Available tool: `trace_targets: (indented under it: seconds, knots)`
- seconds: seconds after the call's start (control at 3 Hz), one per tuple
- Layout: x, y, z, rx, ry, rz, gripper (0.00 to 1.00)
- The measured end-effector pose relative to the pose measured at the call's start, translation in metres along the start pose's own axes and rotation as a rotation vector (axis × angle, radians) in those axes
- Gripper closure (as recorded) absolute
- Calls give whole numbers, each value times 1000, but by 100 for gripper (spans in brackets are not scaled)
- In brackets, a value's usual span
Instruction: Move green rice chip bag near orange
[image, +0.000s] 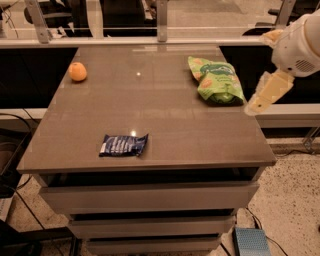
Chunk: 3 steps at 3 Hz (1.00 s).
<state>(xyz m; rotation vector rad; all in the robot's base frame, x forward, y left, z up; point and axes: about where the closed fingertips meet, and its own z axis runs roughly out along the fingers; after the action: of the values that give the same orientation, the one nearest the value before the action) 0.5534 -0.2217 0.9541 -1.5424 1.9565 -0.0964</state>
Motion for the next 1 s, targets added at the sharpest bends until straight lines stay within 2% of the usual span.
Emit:
trace_targets:
  seconds: [0.33,0.67,1.0]
  knots:
    - [-1,-31,43,19,-61,21,0]
    - [-1,-48,85,-1,-85,49,0]
    - [5,-57,122,-22,-74,64,0]
